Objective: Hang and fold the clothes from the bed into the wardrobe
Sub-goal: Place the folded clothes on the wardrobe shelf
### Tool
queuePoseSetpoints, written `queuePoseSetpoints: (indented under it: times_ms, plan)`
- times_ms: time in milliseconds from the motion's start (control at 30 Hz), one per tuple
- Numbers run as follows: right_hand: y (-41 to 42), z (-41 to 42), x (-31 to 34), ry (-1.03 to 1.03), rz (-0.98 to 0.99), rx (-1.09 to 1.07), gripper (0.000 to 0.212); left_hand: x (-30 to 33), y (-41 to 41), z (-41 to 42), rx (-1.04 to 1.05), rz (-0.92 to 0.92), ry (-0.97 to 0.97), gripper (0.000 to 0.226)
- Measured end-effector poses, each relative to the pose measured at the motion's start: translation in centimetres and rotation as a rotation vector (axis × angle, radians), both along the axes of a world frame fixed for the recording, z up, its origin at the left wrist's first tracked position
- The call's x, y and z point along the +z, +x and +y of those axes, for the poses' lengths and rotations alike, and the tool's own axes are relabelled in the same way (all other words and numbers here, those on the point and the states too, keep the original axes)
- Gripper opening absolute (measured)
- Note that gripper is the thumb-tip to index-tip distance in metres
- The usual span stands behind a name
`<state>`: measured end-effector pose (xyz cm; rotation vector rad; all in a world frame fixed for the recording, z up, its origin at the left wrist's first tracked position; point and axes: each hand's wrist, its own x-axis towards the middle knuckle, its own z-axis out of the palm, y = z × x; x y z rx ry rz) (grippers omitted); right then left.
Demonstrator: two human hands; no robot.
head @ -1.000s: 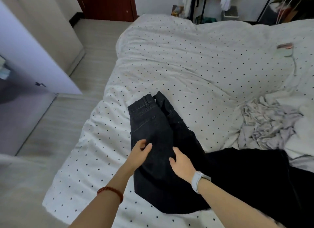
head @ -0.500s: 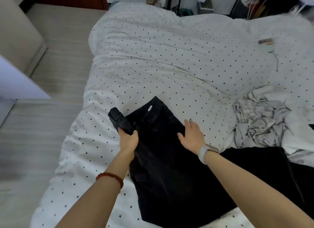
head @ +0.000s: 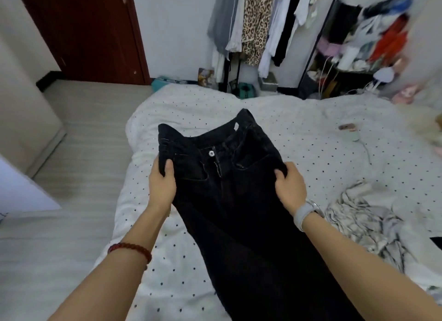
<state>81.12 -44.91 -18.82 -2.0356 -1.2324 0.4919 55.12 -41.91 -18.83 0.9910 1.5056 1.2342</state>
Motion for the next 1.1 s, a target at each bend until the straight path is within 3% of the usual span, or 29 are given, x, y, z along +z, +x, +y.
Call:
queuePoseSetpoints:
  times_ms: [67, 133, 200, 267, 333, 433, 533, 700, 867, 967, 1000, 1100]
  plan:
    - [2.4, 2.2, 0.9, -0.125, -0.070, -0.109, 0.046, 0.4, 0.2, 3.0, -0.059, 0.094, -0.148, 0.067]
    - [4.5, 4.8, 1.3, -0.257, -0.246, -0.109, 0.065, 0.5, 1.1, 5.8, -0.102, 0.360, -0.216, 0.079]
    - [5.1, 4.9, -0.1, -0.284, -0.333, -0.024, 0.059, -0.8, 2.7, 5.8, -0.178, 0.677, -0.221, 0.076]
    - [5.0, 2.2, -3.5, -0.299, -0.250, 0.154, 0.045, -4.0, 4.9, 3.7, -0.369, 0.893, -0.212, 0.070]
    - [4.3, -2.1, -6.7, -0.370, -0.146, 0.311, 0.037, -7.1, 7.1, 0.9, -0.596, 1.025, -0.199, 0.064]
    - [3.7, -7.2, -9.8, -0.492, -0.078, 0.428, 0.042, -10.2, 9.2, -2.3, -0.910, 1.180, -0.127, 0.065]
    - [3.6, -9.0, -11.1, -0.603, -0.180, 0.487, 0.055, -11.5, 10.3, -3.9, -1.134, 1.318, -0.049, 0.074]
    - [4.3, -11.2, -9.8, -0.666, -0.272, 0.512, 0.052, -12.1, 13.7, -5.8, -1.329, 1.440, 0.102, 0.090]
    - [8.5, -18.7, -10.3, -0.855, -0.473, 0.541, 0.043, -10.2, 15.2, -9.7, -1.392, 1.342, 0.393, 0.035]
    - [10.3, -21.5, -9.6, -0.926, -0.579, 0.517, 0.030, -10.3, 11.9, -11.8, -1.310, 1.340, 0.526, 0.020]
    - [10.0, -22.2, -9.2, -0.895, -0.609, 0.533, 0.028, -10.3, 10.3, -12.3, -1.279, 1.364, 0.575, 0.016]
    - [6.9, -24.2, -8.1, -0.752, -0.638, 0.620, 0.026, -11.1, 6.4, -13.3, -1.154, 1.454, 0.621, 0.034]
